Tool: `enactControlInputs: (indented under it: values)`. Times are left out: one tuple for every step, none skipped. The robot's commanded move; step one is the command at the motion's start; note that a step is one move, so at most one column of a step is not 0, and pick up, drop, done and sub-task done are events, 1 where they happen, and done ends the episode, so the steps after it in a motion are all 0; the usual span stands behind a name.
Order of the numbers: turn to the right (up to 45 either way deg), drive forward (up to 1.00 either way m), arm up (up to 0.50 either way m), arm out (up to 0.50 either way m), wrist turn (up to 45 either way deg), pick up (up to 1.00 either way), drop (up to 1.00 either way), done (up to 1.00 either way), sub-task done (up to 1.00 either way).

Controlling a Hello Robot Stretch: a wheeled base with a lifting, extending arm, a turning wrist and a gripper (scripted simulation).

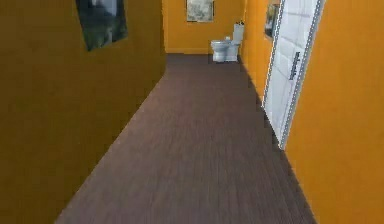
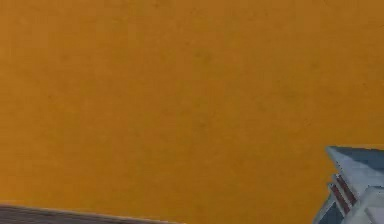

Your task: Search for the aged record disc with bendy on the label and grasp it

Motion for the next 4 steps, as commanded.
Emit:
enactControlInputs:
  values:
    - [0.0,1.0,0.0,0.0,0.0,0.0,0.0,0.0,0.0]
    - [0.0,1.0,0.0,0.0,0.0,0.0,0.0,0.0,0.0]
    - [0.0,1.0,0.0,0.0,0.0,0.0,0.0,0.0,0.0]
    - [0.0,1.0,0.0,0.0,0.0,0.0,0.0,0.0,0.0]
